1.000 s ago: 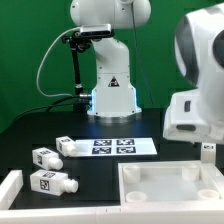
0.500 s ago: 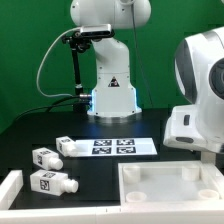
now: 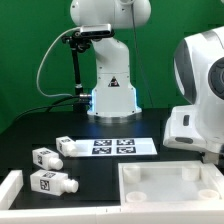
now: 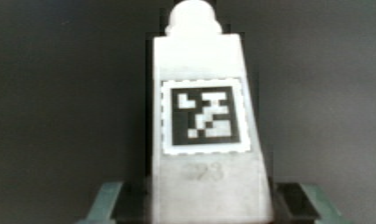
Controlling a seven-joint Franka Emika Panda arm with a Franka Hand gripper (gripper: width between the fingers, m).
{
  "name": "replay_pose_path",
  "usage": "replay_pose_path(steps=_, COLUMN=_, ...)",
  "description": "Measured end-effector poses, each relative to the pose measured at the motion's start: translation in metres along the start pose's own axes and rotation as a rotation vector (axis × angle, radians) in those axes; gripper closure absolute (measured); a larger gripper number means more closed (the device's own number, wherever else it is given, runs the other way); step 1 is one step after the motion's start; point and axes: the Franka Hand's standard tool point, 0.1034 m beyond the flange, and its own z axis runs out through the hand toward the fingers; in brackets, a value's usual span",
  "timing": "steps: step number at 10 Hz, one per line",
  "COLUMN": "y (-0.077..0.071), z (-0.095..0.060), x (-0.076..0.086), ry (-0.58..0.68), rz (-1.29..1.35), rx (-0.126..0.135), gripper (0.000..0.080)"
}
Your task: Assemble one leg
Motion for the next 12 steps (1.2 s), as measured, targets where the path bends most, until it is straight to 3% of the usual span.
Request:
replay_pose_path(steps=3, y=0.032, z=-0.056, x=-0.017, ry=0.006, rz=-0.060, rx=0.011, gripper=0.0516)
replay_pose_path(steps=4, y=0.046, z=-0.089, x=-0.023, ry=0.053, rz=-0.115, rx=0.012, gripper=0.0516)
replay_pose_path(steps=5, y=0.054, z=-0.116, x=-0.025, ry=0.080, rz=-0.144, rx=0.031, gripper=0.0516)
replay_pose_path(steps=6, y=0.051, z=-0.140, x=-0.020, ry=0.134, rz=-0.155, rx=0.042, gripper=0.0516)
replay_pose_path(steps=7, y=0.041, z=-0.150, x=-0.019, ry=0.191, rz=-0.156, rx=0.039, gripper=0.0515)
replay_pose_path(steps=8, y=0.023, z=-0.148, x=-0.017, ry=0.287, rz=-0.141, rx=0.049, gripper=0.0515)
replay_pose_path(steps=10, y=0.023, z=-0.149, x=-0.018, ry=0.390, rz=-0.154, rx=0.068, gripper=0.0515)
replay_pose_path(steps=11, y=0.020, z=-0.153, x=-0.011, ry=0.476, rz=-0.170, rx=0.081, gripper=0.0515)
replay_pose_path(steps=12, y=0.025, z=-0.156, x=-0.001, ry=0.550, rz=-0.219, rx=0.073, gripper=0.0515)
